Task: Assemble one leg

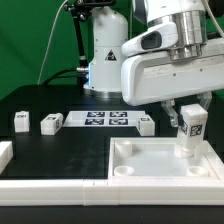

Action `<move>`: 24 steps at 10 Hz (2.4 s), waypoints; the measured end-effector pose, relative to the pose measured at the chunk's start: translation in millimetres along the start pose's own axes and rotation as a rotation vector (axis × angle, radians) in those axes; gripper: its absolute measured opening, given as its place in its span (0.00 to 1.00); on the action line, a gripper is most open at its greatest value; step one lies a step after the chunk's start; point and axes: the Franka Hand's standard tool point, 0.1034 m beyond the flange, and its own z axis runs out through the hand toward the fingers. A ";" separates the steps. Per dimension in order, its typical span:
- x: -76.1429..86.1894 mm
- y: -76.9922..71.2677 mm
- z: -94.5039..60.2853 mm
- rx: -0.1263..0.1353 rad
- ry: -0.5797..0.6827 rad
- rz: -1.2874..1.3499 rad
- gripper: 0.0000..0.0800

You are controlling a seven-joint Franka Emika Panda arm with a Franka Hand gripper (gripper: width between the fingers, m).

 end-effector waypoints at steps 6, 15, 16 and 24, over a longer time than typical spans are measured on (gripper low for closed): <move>10.7 12.1 -1.8 -0.037 0.107 -0.008 0.36; 39.1 13.1 20.0 -0.032 0.140 0.000 0.36; 36.8 12.4 24.8 -0.032 0.139 -0.001 0.36; 36.9 12.2 30.9 -0.039 0.162 -0.004 0.73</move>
Offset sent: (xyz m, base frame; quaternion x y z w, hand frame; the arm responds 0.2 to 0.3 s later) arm 0.0000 0.0000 0.0000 0.0000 0.1593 0.0000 0.9872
